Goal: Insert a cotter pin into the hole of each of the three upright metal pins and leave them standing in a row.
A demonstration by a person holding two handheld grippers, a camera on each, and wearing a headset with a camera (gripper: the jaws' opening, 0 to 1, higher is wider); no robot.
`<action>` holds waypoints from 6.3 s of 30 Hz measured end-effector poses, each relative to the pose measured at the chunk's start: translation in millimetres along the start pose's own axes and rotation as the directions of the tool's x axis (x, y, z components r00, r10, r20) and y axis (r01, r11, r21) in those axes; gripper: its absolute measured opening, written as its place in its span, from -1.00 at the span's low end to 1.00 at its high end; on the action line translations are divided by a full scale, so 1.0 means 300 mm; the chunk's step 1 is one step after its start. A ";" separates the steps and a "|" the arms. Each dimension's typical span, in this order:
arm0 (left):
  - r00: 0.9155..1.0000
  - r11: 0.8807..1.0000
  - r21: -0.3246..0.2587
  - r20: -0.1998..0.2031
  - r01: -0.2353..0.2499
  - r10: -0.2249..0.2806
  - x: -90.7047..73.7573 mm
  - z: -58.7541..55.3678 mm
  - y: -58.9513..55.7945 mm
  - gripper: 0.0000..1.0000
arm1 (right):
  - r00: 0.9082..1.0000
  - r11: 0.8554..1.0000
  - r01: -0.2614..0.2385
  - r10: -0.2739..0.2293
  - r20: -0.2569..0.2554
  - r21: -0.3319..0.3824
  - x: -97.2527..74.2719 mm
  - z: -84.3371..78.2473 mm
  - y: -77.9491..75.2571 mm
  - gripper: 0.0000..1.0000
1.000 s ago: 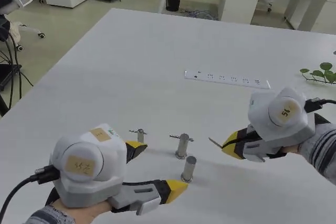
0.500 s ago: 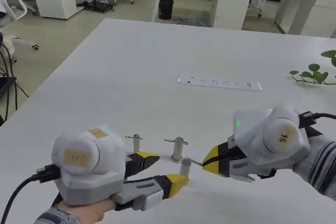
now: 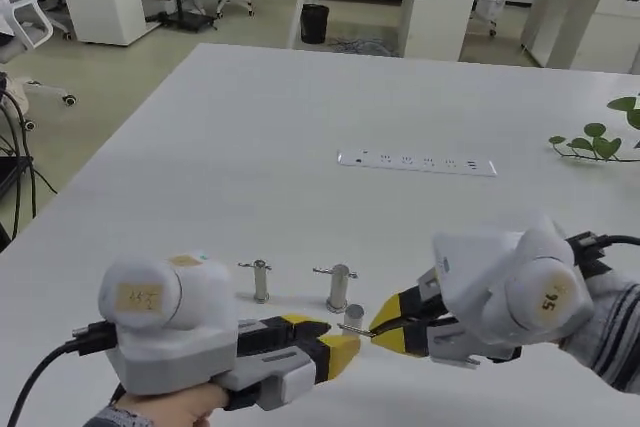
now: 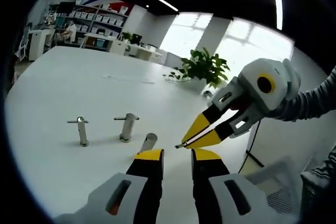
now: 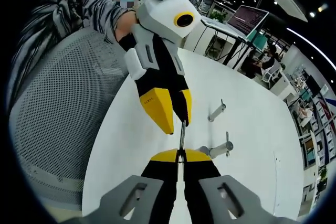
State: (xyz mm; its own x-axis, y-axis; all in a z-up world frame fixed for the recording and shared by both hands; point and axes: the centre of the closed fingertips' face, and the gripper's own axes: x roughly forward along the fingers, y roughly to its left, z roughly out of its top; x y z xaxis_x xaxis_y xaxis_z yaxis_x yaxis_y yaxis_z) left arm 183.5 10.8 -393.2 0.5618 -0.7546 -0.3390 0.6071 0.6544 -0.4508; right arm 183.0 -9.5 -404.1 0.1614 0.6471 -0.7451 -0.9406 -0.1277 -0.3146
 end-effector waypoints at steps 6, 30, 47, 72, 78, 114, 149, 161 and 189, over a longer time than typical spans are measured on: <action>0.999 0.997 -0.070 0.015 0.041 -0.040 -0.001 0.000 -0.021 -0.88 | 1.000 1.000 -0.015 0.016 0.018 -0.026 -0.001 0.020 0.019 -1.00; 0.992 0.979 0.167 0.035 0.113 -0.120 -0.024 0.011 -0.070 -1.00 | 0.998 0.997 -0.044 0.042 0.039 0.062 -0.014 0.019 0.027 -1.00; 0.973 0.914 0.339 -0.013 0.222 -0.231 -0.046 0.007 -0.135 -1.00 | 0.978 0.967 -0.167 0.137 0.156 0.194 -0.038 0.050 0.088 -1.00; 1.000 0.903 0.428 -0.001 0.018 -0.020 0.011 -0.024 -0.009 -0.59 | 0.992 0.993 -0.006 0.020 -0.126 0.118 -0.022 -0.100 -0.011 -1.00; 0.999 0.905 0.422 0.023 -0.049 0.043 0.041 -0.022 0.030 -0.43 | 0.982 0.989 0.008 0.021 -0.189 0.150 0.003 -0.167 -0.031 -1.00; 0.969 0.913 0.341 -0.026 -0.223 0.246 0.241 -0.094 0.188 -0.69 | 0.968 0.978 0.015 0.038 -0.249 0.206 0.086 -0.253 -0.086 -1.00; 0.960 0.904 0.339 -0.017 -0.259 0.281 0.266 -0.114 0.205 -0.81 | 0.977 0.987 0.012 0.022 -0.210 0.160 0.102 -0.193 -0.111 -1.00; 0.956 0.906 0.322 -0.009 -0.275 0.293 0.268 -0.113 0.208 -0.81 | 0.981 0.988 0.018 0.012 -0.193 0.151 0.119 -0.163 -0.117 -1.00; 0.954 0.907 0.311 -0.013 -0.282 0.301 0.269 -0.114 0.208 -0.81 | 0.983 0.979 0.051 -0.014 -0.182 0.198 0.081 -0.177 -0.112 -1.00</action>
State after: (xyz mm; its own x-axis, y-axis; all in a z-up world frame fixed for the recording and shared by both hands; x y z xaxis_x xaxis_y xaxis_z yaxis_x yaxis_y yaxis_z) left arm 247.4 -10.9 -477.0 0.7110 -0.5232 -0.4699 0.5674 0.8215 -0.0562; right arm 234.3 -29.4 -443.0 0.2264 0.5015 -0.8350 -0.9717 0.0568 -0.2293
